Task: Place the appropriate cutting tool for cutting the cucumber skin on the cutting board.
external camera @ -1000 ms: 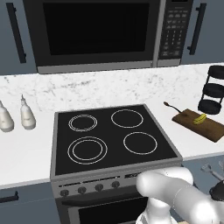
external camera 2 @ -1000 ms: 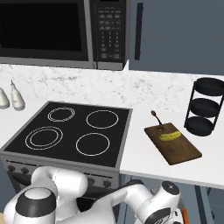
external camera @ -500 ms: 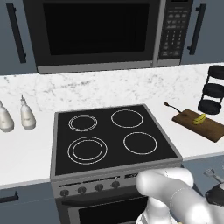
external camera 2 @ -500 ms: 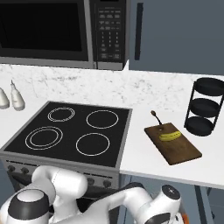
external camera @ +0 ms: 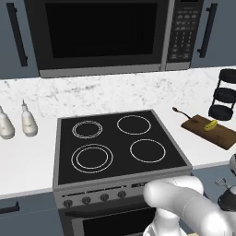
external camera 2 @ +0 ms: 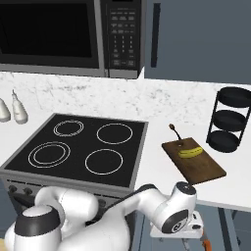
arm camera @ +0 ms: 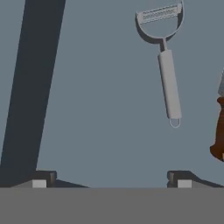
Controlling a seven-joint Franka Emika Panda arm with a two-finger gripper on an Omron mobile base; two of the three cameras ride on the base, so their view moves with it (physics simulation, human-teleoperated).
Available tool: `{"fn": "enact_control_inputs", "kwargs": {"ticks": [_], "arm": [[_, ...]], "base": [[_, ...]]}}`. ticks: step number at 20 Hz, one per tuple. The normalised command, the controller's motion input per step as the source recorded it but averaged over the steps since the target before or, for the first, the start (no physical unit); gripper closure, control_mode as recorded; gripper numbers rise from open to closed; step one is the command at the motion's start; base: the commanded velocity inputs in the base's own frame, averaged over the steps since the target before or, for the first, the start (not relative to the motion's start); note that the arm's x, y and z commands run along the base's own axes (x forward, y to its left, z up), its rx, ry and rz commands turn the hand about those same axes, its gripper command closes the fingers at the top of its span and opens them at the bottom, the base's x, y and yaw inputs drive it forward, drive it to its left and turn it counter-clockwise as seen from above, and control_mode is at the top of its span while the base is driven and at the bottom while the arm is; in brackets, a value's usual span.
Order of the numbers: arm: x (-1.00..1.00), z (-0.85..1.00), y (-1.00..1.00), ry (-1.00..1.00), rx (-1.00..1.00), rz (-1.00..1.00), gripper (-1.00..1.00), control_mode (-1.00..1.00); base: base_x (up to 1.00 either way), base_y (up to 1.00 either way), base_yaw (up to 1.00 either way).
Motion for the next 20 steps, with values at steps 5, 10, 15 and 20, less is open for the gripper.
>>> {"fn": "enact_control_inputs", "kwargs": {"ticks": [5, 10, 15, 20], "arm": [[0.3, -0.32, -0.22, 0.0, -0.01, 0.1, -1.0, -1.0], [0.35, -0.29, -0.21, 0.0, -0.01, 0.09, -1.0, -1.0], [0.4, -0.25, -0.1, 0.01, 0.0, 0.08, -1.0, -1.0], [0.24, -0.29, -0.12, 0.1, 0.0, 0.07, -1.0, -1.0]], "base": [[0.0, 0.0, 0.0], [0.0, 0.0, 0.0], [0.0, 0.0, 0.0], [0.0, 0.0, 0.0]]}}
